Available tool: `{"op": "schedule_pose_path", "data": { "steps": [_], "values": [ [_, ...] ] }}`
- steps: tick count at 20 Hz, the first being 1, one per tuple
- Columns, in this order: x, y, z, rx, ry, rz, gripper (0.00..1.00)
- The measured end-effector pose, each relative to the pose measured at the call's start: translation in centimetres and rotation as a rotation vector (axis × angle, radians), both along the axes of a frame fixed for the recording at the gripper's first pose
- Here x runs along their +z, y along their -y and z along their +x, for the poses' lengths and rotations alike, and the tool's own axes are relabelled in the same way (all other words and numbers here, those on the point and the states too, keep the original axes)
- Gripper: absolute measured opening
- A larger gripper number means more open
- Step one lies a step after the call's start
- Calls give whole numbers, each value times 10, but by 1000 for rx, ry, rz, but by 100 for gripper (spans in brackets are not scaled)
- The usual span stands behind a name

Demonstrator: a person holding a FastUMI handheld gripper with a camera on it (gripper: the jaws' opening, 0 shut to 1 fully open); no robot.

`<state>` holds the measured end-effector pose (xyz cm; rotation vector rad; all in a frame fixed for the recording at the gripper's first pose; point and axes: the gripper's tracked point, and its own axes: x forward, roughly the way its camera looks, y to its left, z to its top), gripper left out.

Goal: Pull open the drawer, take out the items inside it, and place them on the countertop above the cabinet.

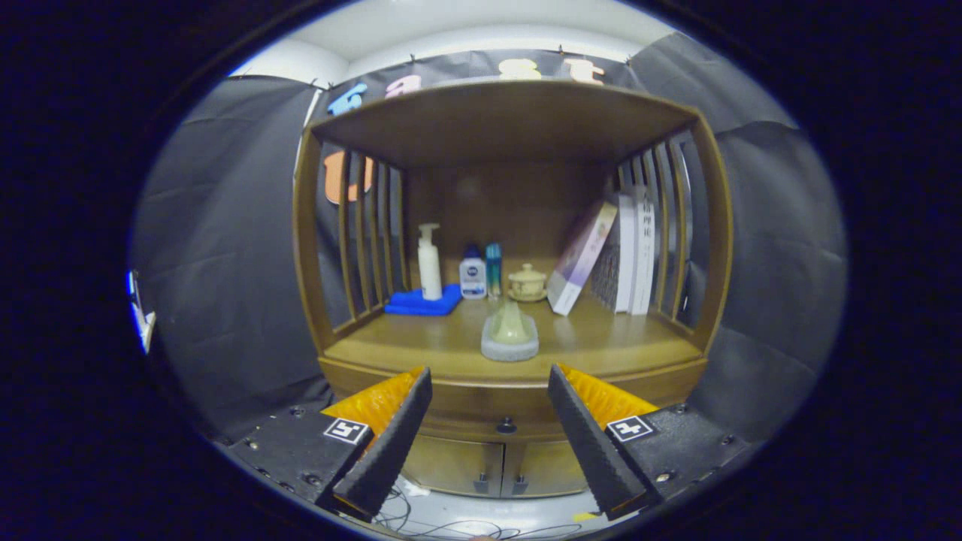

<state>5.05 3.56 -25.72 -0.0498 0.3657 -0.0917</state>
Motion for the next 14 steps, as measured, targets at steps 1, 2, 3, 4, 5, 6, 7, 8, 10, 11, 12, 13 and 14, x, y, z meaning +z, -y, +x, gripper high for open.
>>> {"op": "schedule_pose_path", "data": {
  "steps": [1, 2, 3, 4, 5, 6, 7, 8, 10, 11, 12, 13, 14],
  "values": [
    [19, -1, -7, 13, 23, -3, 100],
    [37, -4, -14, 29, 46, -3, 100],
    [53, -4, -23, 36, 57, -2, 100],
    [68, -6, -29, 53, 75, 8, 100],
    [82, -5, -36, 55, 85, 16, 100],
    [94, -2, -43, 58, 97, 23, 100],
    [105, 0, -49, 57, 104, 25, 100],
    [116, 2, -55, 62, 118, 27, 100],
    [136, 4, -64, 72, 143, 32, 100],
    [145, 5, -68, 76, 154, 34, 100],
    [155, 8, -72, 75, 170, 32, 100],
    [164, 9, -74, 79, 188, 32, 100],
    [172, 11, -77, 79, 204, 31, 100]
  ]
}}
